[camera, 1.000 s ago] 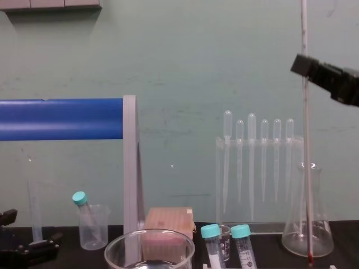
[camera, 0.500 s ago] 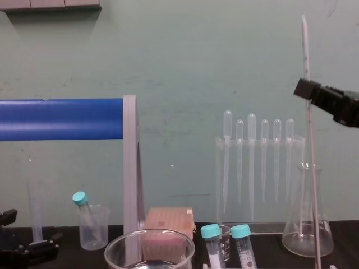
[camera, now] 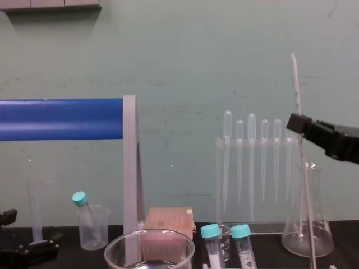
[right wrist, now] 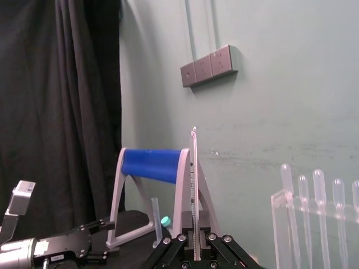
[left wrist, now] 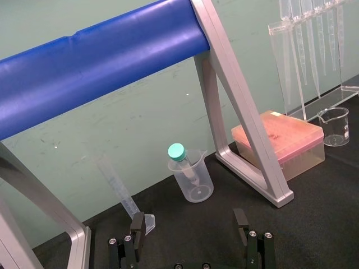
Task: Hold the thermometer with one hand and immerse one end into the beaker, then reinsert it into the test tube rack.
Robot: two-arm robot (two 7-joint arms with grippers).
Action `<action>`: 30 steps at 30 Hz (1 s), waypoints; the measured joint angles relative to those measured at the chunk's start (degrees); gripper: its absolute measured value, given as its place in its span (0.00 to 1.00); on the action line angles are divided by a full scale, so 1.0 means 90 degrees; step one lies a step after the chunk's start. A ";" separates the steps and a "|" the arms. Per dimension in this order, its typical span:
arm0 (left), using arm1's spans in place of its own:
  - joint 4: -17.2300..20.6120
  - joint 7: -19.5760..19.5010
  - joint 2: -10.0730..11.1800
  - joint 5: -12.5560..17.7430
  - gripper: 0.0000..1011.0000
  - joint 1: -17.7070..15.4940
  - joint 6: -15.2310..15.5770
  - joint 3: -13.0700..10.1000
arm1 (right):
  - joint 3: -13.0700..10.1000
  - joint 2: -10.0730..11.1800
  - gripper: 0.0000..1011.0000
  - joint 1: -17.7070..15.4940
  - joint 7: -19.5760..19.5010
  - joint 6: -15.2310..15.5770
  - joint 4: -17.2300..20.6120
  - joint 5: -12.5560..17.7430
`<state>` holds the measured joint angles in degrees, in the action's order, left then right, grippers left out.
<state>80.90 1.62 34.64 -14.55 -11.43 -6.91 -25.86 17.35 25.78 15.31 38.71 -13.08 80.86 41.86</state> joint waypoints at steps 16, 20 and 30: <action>0.0000 0.0000 0.0000 0.0000 1.00 0.0000 0.0000 0.0000 | 0.0096 -0.0105 0.06 0.0069 0.0028 0.0179 -0.0289 0.0097; 0.0000 0.0000 0.0000 0.0000 1.00 0.0000 0.0000 0.0000 | 0.0119 -0.0101 0.06 0.0072 -0.0067 0.0249 -0.0285 0.0070; 0.0000 0.0000 0.0000 0.0000 1.00 0.0000 0.0000 0.0000 | 0.0119 -0.0100 0.06 0.0071 -0.0074 0.0248 -0.0280 0.0065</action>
<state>80.90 1.62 34.64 -14.55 -11.43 -6.91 -25.86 18.42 24.88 15.96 38.05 -10.84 78.34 42.45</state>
